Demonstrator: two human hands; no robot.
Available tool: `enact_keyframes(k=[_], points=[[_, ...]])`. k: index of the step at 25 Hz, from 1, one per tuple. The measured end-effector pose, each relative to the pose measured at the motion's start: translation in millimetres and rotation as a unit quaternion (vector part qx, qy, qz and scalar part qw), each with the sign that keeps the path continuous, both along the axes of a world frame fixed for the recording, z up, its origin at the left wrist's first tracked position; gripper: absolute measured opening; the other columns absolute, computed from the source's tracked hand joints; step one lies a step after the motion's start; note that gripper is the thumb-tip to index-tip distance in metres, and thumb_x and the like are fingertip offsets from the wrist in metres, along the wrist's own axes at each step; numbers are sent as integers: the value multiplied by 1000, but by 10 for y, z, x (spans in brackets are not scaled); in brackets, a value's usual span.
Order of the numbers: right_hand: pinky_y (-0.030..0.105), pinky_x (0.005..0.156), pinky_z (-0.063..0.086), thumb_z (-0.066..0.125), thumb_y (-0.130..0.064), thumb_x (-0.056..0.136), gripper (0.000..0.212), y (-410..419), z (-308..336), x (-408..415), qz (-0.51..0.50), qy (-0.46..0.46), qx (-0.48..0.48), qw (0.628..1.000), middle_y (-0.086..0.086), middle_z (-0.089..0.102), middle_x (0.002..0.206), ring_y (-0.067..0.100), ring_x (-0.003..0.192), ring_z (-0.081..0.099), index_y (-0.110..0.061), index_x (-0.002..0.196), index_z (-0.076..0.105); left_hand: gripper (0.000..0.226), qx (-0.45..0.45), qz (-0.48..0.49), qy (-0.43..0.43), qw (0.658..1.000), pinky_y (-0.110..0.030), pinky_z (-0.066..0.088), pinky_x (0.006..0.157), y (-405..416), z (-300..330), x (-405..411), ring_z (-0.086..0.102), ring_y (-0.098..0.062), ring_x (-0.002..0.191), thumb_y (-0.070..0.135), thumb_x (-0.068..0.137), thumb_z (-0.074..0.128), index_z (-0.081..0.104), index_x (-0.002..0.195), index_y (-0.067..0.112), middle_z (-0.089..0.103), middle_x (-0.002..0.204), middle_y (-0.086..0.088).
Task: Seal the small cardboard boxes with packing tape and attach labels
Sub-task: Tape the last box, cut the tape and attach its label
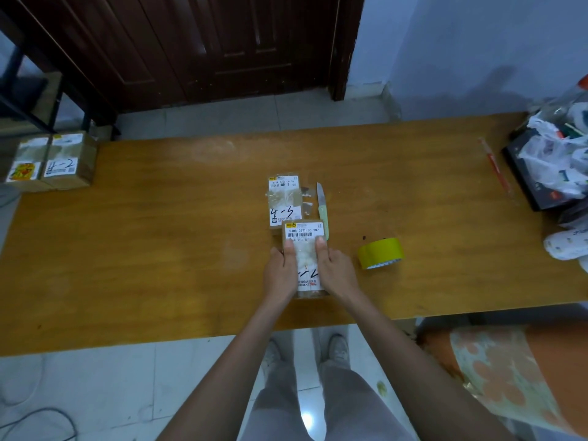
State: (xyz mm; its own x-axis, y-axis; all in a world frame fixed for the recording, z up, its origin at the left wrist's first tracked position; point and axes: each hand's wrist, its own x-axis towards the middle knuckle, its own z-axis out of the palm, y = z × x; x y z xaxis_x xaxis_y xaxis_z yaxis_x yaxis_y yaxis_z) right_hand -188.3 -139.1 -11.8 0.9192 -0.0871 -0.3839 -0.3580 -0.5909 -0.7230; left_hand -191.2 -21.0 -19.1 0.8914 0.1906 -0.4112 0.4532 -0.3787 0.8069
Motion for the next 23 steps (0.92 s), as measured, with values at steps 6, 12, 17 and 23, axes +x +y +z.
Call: enact_keyframes(k=[6, 12, 17, 23], points=[[39, 91, 47, 52, -55, 89, 37, 83, -154, -63, 13, 45, 15, 999, -3, 57, 102, 16, 110, 51, -24, 103, 66, 66, 31, 43, 45, 998, -31, 45, 61, 103, -218, -108, 59, -24, 78, 52, 102, 27, 60, 106, -5, 65, 98, -18], [37, 93, 46, 63, -33, 87, 37, 180, -185, -57, 7, -9, -32, 999, 1, 50, 112, 21, 110, 51, -22, 123, 57, 59, 69, -1, 71, 995, -38, 50, 70, 223, -345, -10, 63, -32, 81, 46, 104, 29, 63, 72, 9, 66, 84, -17], [41, 94, 47, 57, -50, 87, 71, 237, -268, -48, 1, 19, -152, 988, 13, 42, 135, 31, 124, 42, -15, 143, 31, 47, 104, -4, 92, 990, -31, 37, 58, 357, -430, 58, 55, -20, 70, 43, 104, 29, 51, 71, 17, 57, 73, -2], [44, 93, 44, 63, -73, 68, 113, 584, -279, 8, 55, 45, -283, 957, 21, 26, 144, 36, 125, 36, -23, 152, 6, 32, 200, 8, 90, 976, -36, 40, 74, 516, -382, 301, 59, -35, 93, 22, 100, 36, 58, 91, 1, 63, 98, -18]])
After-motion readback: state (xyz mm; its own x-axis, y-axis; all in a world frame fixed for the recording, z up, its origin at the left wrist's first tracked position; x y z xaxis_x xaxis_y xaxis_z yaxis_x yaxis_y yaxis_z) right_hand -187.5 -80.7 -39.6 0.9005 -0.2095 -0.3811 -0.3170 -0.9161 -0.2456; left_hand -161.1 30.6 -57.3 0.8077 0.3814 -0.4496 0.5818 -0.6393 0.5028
